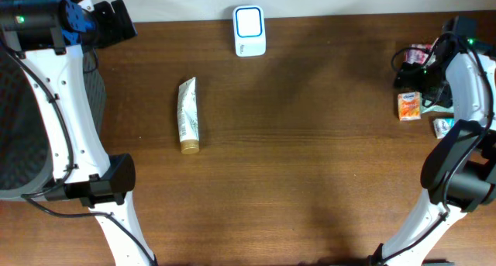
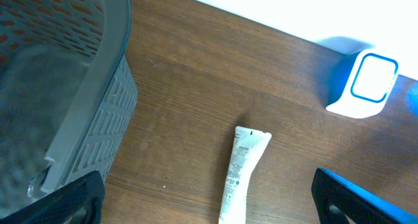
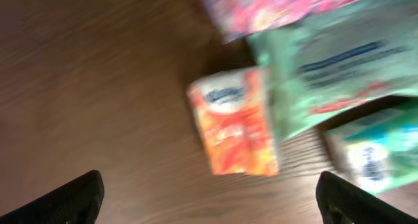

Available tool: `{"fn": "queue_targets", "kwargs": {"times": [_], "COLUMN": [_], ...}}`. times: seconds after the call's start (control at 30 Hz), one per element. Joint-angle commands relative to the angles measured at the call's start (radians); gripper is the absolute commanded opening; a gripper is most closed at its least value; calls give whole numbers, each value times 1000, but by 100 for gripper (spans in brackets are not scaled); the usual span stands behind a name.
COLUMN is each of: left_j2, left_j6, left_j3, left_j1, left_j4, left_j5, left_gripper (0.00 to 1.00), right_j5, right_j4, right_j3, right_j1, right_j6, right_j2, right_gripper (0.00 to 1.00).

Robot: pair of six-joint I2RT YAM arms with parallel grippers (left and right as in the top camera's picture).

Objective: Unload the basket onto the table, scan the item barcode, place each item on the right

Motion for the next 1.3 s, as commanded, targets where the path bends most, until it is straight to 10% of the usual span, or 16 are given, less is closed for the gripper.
{"fn": "queue_targets", "kwargs": {"times": [0.0,0.13,0.37,0.7,0.9,1.27], "left_j2": [-19,-19,-19,-19,-19,-19], "left_j6": [11,11,11,7,63,-185], "left_j3": [9,9,9,9,-13,-925], "left_j1": [2,2,2,2,-44,-358], "left_j4": [0,0,0,3,0,266], "left_j5": [-8,-8,-8,-2,497,-135], "left_gripper": [99,99,99,99,99,96], "right_j5": [-379,-779,-304,-50,-50,-50], "right_j4": [-23,-47,97,-2,-2,-2], "right_j3": [-8,-9,-9,-9,-9,-9], "right_j1": [22,168,595,282,198,198], "right_j6": [5,4,226,226,226,226], "right_j2": [-64,-90,-68,-68,-68,-68], "right_gripper": [99,100,99,99,99,99]}}
